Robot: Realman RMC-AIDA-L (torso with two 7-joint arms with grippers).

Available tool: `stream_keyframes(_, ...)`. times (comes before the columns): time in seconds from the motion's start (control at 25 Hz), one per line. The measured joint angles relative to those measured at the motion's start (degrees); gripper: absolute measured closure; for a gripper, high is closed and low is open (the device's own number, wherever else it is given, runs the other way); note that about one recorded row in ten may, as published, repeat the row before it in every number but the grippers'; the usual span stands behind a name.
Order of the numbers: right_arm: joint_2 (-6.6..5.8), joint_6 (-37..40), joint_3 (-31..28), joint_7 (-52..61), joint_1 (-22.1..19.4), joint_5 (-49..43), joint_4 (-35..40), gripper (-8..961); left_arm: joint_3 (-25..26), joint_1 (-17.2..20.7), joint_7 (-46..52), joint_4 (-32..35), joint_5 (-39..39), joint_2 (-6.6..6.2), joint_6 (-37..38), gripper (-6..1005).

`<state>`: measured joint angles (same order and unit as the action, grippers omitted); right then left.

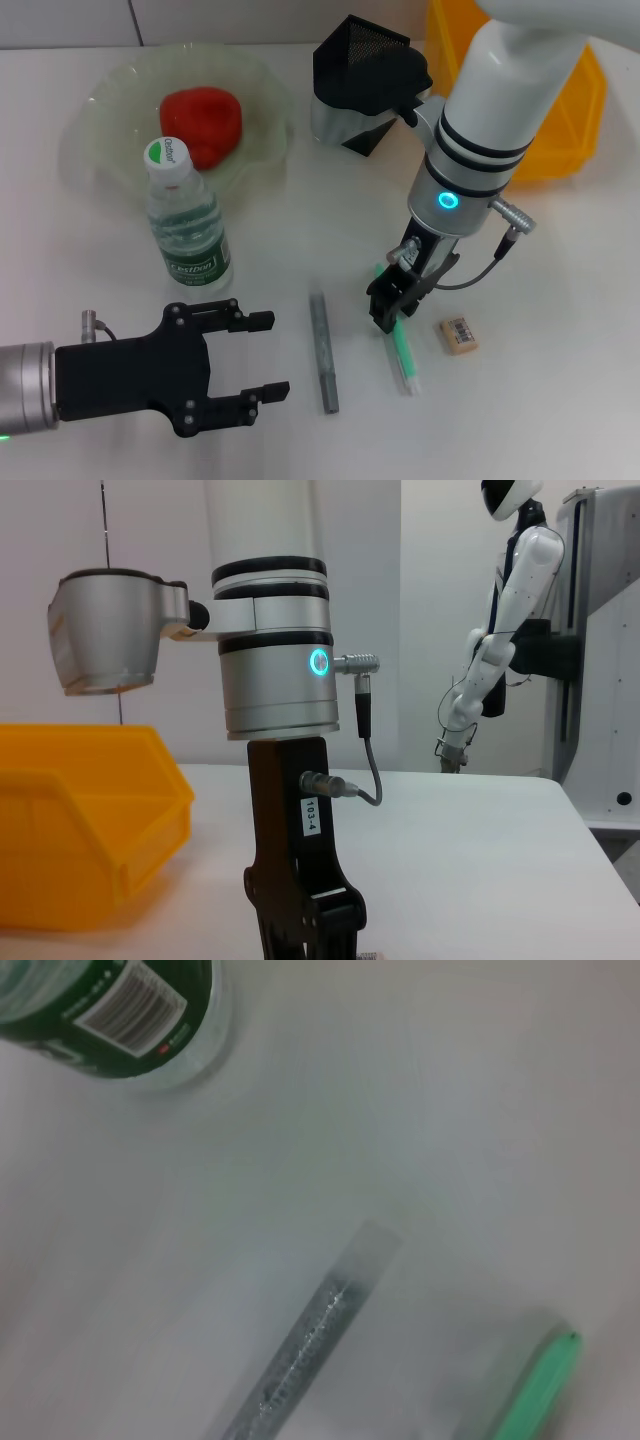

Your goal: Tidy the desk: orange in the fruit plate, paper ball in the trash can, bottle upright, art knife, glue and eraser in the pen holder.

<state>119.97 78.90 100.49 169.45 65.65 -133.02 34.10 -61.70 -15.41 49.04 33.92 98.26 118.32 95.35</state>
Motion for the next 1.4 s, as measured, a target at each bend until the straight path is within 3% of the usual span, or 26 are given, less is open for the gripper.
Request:
stream_keyframes(0.52,0.00,1.20,2.21,0.00,0.15,-0.14,0.80,853,0.00,-0.53,0.00,-0.35,0.00,0.02,-0.36,325)
stream_keyframes(0.6,0.00,1.92,2.23,0.00,-0.36,-0.14,2.06,895,0.00,-0.53,-0.01,-0.35,0.00,0.03,-0.38,325)
stream_keyframes(0.8,-0.47,3.94,0.80,0.00,-3.68,-0.31,6.99,898,0.00,-0.99,0.00,-0.35,0.00,0.06,-0.42,326)
stream_keyframes(1.12,-0.72,12.55,-13.13,-0.56,-14.43,-5.97,25.09,901,0.10,-1.15,0.00,-0.35,-0.11,0.06,-0.43,326)
stream_keyframes(1.24,-0.83,20.42,-25.98,-3.41,-19.38,-5.89,36.38,902,0.34,-1.42,0.00,-0.35,-0.27,0.07,-0.32,326)
stream_keyframes(1.4,-1.57,23.89,-28.40,-5.16,-19.86,-8.68,40.29,903,0.44,-1.67,0.06,-0.35,-0.31,0.11,-0.32,326)
